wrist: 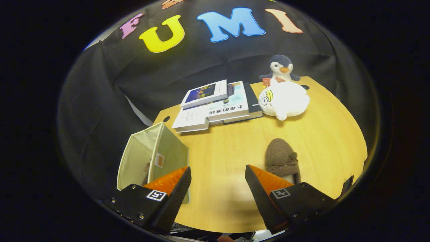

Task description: Open the storage box then place both shoes into the box .Put the left shoe in first, then the right shoe, with the right side of both shoes facing outward in a uniform manner.

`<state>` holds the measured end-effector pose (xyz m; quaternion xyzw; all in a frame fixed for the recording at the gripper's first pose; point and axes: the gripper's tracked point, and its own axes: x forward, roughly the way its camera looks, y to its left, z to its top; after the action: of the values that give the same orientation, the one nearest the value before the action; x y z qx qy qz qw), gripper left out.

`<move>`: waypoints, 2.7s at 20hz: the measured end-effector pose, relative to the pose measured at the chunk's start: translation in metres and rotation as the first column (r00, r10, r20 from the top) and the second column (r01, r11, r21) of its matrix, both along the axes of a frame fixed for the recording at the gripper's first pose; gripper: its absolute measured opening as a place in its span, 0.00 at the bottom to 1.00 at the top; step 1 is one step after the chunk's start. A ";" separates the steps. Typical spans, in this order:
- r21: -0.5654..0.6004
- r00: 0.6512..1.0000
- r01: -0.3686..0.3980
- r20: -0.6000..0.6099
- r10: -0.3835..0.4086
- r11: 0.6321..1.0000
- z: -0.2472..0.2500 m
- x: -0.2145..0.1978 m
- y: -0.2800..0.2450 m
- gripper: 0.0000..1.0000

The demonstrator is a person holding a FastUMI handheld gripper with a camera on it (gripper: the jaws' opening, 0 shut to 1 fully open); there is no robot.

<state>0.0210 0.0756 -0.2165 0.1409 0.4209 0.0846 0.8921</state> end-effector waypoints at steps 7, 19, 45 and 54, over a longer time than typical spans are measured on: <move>-0.057 0.995 0.085 -0.048 -0.088 0.995 -0.031 -0.005 -0.072 0.98; -0.173 0.976 0.108 -0.171 -0.138 0.979 -0.100 -0.029 -0.139 0.98; -0.051 0.935 0.242 -0.255 -0.247 0.969 -0.081 -0.025 -0.105 0.01; -0.002 0.959 0.223 -0.178 -0.220 0.975 -0.018 -0.009 -0.047 0.00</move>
<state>0.0116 0.0288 -0.2344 0.2020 0.4794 -0.0246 0.8537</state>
